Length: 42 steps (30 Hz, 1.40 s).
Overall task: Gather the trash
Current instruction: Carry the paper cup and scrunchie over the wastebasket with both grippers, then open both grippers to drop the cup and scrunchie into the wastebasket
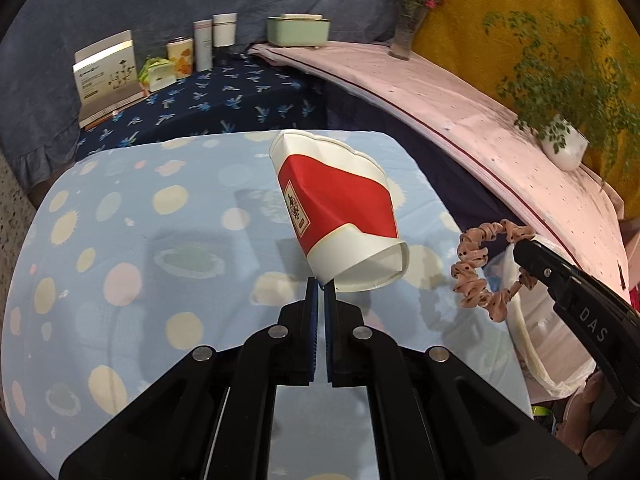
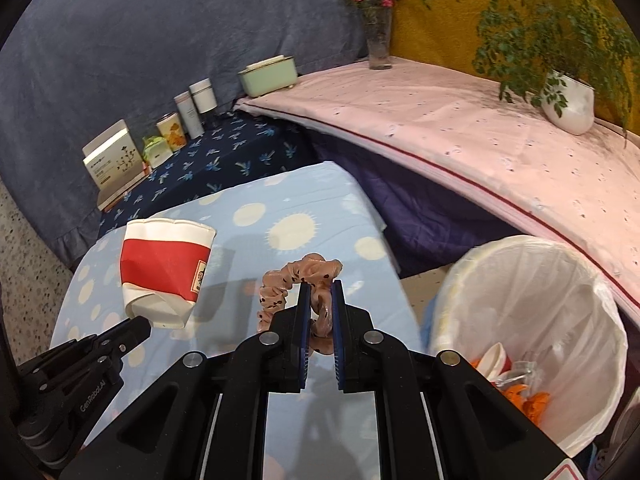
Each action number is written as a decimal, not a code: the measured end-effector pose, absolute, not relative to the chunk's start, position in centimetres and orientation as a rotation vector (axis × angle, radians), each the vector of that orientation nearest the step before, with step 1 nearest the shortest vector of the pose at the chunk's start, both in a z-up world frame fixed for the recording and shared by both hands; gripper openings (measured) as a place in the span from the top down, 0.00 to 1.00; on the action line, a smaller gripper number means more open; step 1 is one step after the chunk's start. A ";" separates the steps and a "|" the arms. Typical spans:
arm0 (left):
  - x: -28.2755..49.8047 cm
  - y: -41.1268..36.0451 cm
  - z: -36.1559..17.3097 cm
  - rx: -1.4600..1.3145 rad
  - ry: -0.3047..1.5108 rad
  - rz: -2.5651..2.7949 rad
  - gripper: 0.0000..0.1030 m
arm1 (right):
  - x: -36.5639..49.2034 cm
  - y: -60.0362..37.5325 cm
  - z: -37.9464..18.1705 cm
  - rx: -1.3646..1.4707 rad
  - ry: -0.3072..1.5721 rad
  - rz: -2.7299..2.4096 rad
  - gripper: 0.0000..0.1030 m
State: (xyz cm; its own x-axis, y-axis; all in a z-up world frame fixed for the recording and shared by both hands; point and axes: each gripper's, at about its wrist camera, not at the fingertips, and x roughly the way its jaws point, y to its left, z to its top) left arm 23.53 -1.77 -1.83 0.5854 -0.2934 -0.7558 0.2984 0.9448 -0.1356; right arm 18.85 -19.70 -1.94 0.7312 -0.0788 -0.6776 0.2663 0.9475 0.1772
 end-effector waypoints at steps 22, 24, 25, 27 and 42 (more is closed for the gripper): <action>18.6 -13.7 -1.5 0.129 0.879 -0.537 0.98 | 11.9 -30.5 -2.2 0.361 0.693 -0.374 0.91; 18.1 -14.6 -1.4 0.139 0.876 -0.555 0.98 | 11.3 -31.3 -2.3 0.373 0.691 -0.390 0.91; 17.8 -15.1 -1.4 0.141 0.877 -0.567 0.98 | 11.0 -31.8 -2.5 0.379 0.690 -0.399 0.91; 17.5 -15.9 -1.4 0.146 0.880 -0.586 0.98 | 10.5 -32.5 -2.7 0.388 0.692 -0.415 0.90; 15.5 -20.6 -2.4 0.170 0.914 -0.679 0.79 | 7.5 -35.5 -3.3 0.354 0.701 -0.522 0.65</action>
State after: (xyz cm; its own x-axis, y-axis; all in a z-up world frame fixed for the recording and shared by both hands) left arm 15.52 -20.56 -2.36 0.4202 -0.4689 -0.7769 0.6081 0.7810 -0.1425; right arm 7.55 -35.53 -3.26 0.6455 -0.3328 -0.6875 0.5631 0.8155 0.1339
